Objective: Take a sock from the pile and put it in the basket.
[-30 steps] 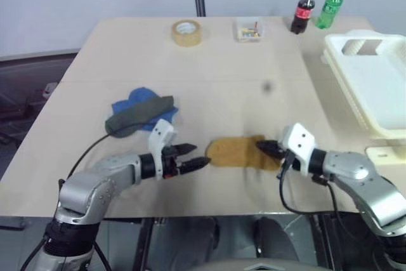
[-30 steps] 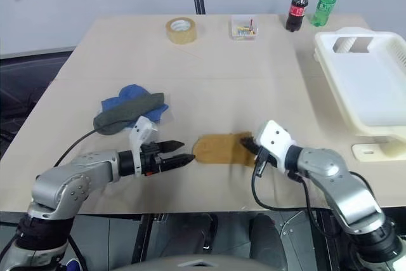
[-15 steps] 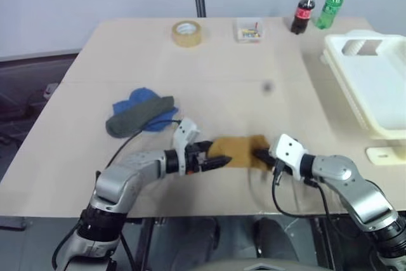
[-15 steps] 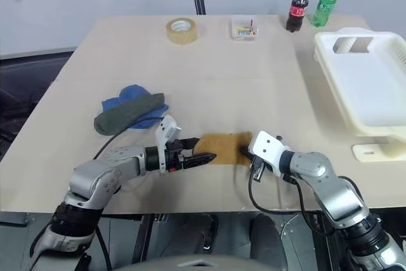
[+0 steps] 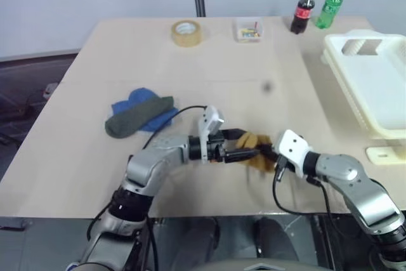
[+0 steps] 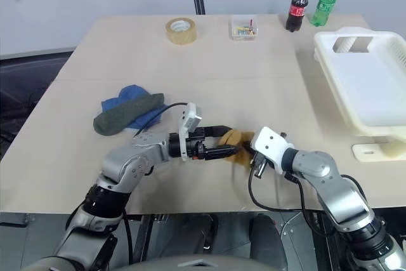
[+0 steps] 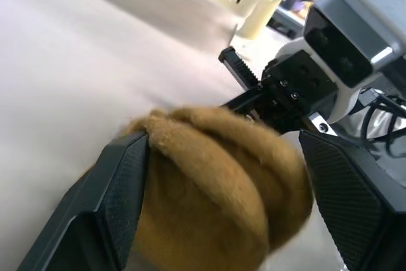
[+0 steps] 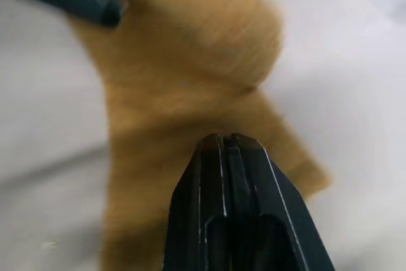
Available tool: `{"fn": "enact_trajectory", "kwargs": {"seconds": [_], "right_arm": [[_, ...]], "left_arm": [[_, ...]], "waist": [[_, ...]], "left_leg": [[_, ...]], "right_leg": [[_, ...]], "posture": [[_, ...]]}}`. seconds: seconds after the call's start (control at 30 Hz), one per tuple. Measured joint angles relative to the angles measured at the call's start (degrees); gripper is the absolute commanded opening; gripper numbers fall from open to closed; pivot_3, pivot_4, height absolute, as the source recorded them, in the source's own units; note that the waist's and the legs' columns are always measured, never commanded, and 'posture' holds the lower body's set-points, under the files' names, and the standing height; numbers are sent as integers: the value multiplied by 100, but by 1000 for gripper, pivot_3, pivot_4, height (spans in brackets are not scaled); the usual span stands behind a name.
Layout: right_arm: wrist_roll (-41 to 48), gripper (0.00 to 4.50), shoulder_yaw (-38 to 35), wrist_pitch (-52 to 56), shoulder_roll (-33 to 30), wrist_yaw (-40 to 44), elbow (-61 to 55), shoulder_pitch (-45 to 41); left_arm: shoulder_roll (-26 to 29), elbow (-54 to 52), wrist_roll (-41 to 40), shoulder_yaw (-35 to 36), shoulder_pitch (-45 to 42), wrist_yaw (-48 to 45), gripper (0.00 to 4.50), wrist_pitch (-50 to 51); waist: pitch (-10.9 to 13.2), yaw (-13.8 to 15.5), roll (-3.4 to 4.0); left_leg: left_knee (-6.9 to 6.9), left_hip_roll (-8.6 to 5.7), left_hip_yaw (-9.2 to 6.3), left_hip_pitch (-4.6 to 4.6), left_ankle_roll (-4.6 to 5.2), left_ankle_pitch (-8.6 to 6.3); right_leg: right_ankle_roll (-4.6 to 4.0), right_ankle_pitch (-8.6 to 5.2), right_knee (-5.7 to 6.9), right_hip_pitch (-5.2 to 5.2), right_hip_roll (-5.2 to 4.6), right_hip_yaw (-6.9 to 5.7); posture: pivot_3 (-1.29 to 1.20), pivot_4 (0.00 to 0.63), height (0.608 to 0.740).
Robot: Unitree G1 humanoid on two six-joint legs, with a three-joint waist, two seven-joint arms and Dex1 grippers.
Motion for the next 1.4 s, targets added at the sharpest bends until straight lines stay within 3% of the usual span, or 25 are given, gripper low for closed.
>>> {"fn": "enact_trajectory", "kwargs": {"seconds": [0.27, 0.67, 0.87, 1.07, 1.27, 1.4], "right_arm": [[231, 115, -553, 879, -108, -143, -956, 238], [328, 115, -1600, 2346, -406, -660, -2426, 1664], [389, 115, -2029, 2685, -282, -846, -2799, 2247], [437, 115, -2515, 2666, -351, -893, -2825, 2756], [489, 115, -2709, 2649, -302, -1006, -2826, 2748], [828, 115, -2647, 2684, 129, -1245, -2829, 2339]], "left_arm": [[-678, 757, 172, -277, -429, -151, 3948, -157], [-1438, 2146, 1175, -1164, -871, -635, 3948, -1216], [-1206, 2223, 1609, -1385, -1050, -1027, 3948, -1759], [-1353, 2598, 1993, -1559, -1262, -1254, 3948, -2299], [-1487, 3186, 2427, -1834, -1433, -1498, 3948, -2962], [-1482, 3298, 2198, -1498, -1441, -1683, 3948, -2863]], "waist": [[1, 31, -2], [-1, 124, -2], [-1, 125, -1], [-1, 125, -1], [-12, 138, -6], [-12, 123, -11]], "left_leg": [[3, -2, -2, -4, 3, -1], [15, -5, 2, -7, 13, -7], [17, -6, -1, -7, 12, -7], [30, -7, -3, -2, 25, -14], [34, -5, -14, 11, 33, -19], [42, -6, -21, 12, 37, -21]], "right_leg": [[1, 0, -1, 0, -2, -3], [5, -1, -1, 5, -6, -4], [4, -1, 0, 7, -6, -7], [7, -1, -4, 22, -6, -14], [7, -1, -9, 41, -6, -29], [9, -2, -10, 48, -7, -33]], "posture": [[0, 150, 740], [0, 150, 740], [0, 150, 740], [0, 150, 740], [0, 150, 740], [0, 150, 740]]}}
